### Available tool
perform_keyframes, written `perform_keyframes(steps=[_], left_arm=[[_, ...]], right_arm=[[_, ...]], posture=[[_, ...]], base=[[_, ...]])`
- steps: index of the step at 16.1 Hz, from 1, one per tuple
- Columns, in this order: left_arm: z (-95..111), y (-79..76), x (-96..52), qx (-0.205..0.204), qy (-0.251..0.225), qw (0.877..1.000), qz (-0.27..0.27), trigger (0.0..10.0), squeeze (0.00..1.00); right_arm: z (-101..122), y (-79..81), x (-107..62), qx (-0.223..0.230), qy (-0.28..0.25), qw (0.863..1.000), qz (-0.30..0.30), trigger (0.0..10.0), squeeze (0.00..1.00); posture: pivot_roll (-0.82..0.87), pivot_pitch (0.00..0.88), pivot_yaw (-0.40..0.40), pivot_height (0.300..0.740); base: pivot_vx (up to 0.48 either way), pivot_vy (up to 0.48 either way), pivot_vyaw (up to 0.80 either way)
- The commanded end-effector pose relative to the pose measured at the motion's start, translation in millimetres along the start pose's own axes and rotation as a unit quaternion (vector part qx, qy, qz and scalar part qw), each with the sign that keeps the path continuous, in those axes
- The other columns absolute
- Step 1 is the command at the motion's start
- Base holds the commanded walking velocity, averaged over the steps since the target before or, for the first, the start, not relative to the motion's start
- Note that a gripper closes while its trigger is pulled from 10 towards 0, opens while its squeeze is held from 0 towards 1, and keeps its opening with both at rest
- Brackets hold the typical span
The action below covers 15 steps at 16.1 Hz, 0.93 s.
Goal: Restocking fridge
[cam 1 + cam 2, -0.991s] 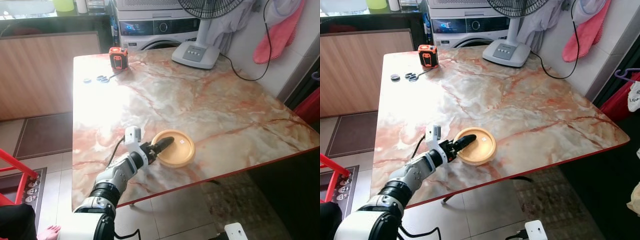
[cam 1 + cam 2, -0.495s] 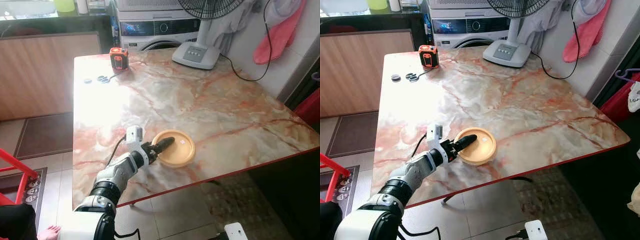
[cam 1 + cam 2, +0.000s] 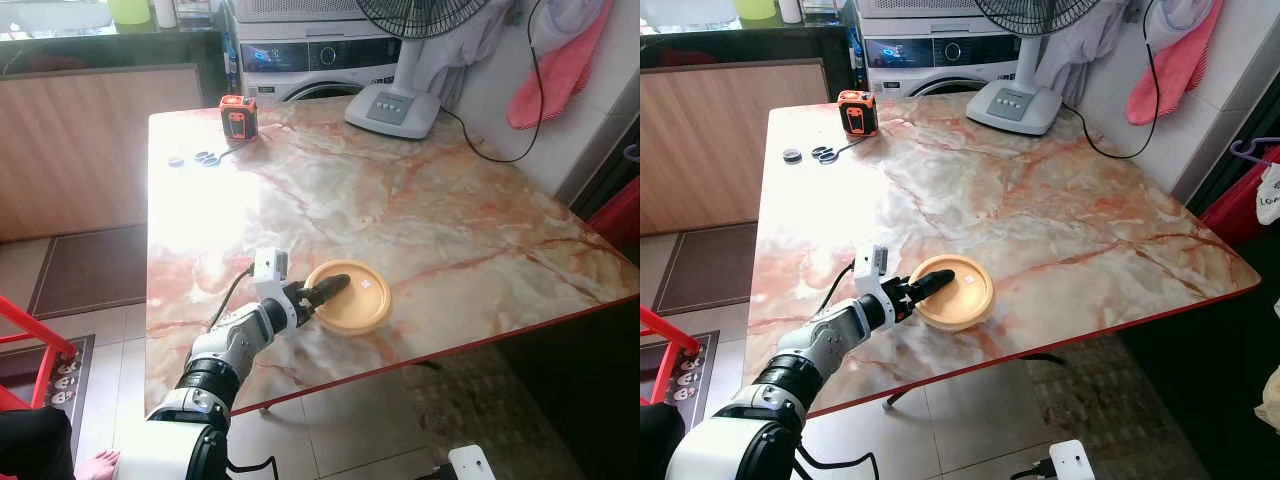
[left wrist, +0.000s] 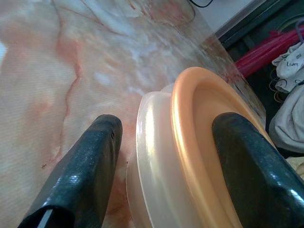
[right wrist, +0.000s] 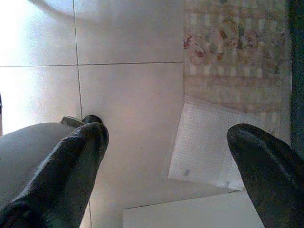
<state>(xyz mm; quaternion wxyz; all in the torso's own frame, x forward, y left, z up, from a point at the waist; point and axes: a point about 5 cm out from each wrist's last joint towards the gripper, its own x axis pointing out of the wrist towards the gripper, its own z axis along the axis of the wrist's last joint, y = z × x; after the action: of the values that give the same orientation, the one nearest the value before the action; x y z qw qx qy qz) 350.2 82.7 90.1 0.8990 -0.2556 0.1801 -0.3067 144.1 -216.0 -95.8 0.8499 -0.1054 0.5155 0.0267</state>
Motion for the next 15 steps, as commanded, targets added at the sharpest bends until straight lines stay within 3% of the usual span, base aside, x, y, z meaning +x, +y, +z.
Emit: perform_keyframes(steps=[1,8,12,13,14,15], left_arm=[[-3.9,-0.9,-0.1,0.013,0.022,1.000,-0.001,10.0,0.00],[-2.0,-7.4,1.0,0.016,0.017,0.999,-0.030,10.0,0.00],[-5.2,-5.0,0.2,0.020,0.028,0.999,-0.015,10.0,0.00],[-7.4,-2.2,0.0,0.024,0.036,0.999,-0.001,4.5,0.00],[-7.6,-1.9,-0.1,0.025,0.036,0.999,-0.001,2.7,0.00],[-7.5,-2.0,-0.1,0.025,0.036,0.999,-0.001,0.2,0.00]], right_arm=[[0.5,-0.3,0.1,-0.002,-0.001,1.000,-0.002,10.0,0.00],[1.1,0.3,0.2,0.003,-0.003,1.000,-0.001,10.0,0.00],[1.2,0.5,0.2,0.001,-0.002,1.000,-0.001,10.0,0.00],[1.3,0.5,0.2,0.002,-0.003,1.000,-0.001,10.0,0.00],[1.4,0.5,0.3,0.002,-0.003,1.000,-0.001,10.0,0.00],[1.5,0.6,0.3,0.002,-0.003,1.000,-0.001,10.0,0.00]], posture=[[-0.12,0.000,-0.074,0.740],[-0.12,0.000,-0.071,0.740],[-0.12,0.000,-0.071,0.740],[-0.12,0.000,-0.071,0.740],[-0.12,0.000,-0.071,0.740],[-0.12,0.000,-0.070,0.740]], base=[[0.000,0.000,0.00],[0.000,0.000,0.00],[0.000,0.000,0.00],[0.000,0.000,0.00],[0.000,0.000,0.00],[0.000,0.000,0.00]])
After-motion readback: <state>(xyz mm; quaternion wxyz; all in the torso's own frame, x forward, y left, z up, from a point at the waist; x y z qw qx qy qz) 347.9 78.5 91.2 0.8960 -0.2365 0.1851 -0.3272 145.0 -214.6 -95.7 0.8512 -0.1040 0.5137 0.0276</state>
